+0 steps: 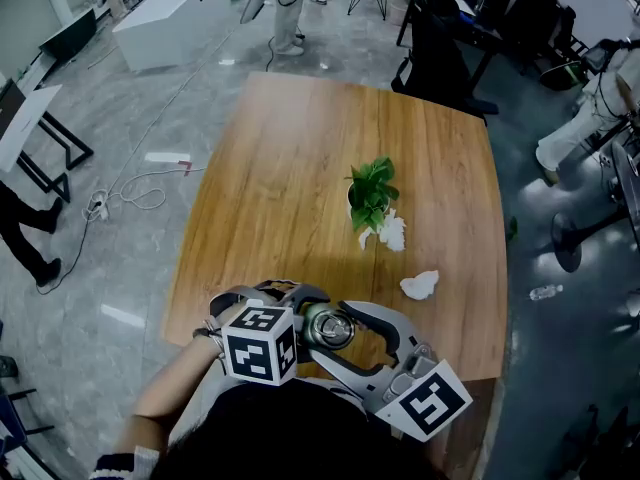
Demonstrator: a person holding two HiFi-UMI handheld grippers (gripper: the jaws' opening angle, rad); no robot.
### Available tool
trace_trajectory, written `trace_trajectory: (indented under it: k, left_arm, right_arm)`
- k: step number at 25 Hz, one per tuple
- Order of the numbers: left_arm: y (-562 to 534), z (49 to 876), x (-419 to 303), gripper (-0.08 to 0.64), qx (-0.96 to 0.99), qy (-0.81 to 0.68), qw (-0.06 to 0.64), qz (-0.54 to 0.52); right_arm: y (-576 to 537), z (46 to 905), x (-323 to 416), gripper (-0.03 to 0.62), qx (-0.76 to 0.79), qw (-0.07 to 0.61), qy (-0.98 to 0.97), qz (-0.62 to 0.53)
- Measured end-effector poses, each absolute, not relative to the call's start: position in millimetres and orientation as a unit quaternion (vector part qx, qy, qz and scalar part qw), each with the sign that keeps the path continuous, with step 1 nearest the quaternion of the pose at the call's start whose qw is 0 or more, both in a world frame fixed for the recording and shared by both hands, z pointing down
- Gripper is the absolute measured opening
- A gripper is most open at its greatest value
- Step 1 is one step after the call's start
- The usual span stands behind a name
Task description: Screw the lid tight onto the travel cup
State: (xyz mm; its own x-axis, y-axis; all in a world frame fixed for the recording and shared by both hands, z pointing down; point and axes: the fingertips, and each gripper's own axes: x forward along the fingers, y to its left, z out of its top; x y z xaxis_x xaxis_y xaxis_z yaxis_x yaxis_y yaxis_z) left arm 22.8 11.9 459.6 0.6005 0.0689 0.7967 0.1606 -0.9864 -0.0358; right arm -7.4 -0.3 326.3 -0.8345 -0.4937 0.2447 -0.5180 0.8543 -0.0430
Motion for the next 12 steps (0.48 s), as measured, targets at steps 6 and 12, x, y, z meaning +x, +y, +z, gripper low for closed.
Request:
trace_trajectory:
  k: [6,12]
  left_arm:
    - [-12.7,455.2,33.6,0.397,-0.907,0.046,0.011,-0.418]
    - [24.4,446.9,28.7,0.397,-0.909,-0.106,0.043,-0.401]
  right_arm:
    - [-21.6,322.0,1.6,0.265,0.336,0.088,-0.935,0.071]
    - [6.4,311.8,-4.5,0.265,0.233,0.076,-0.967,0.075]
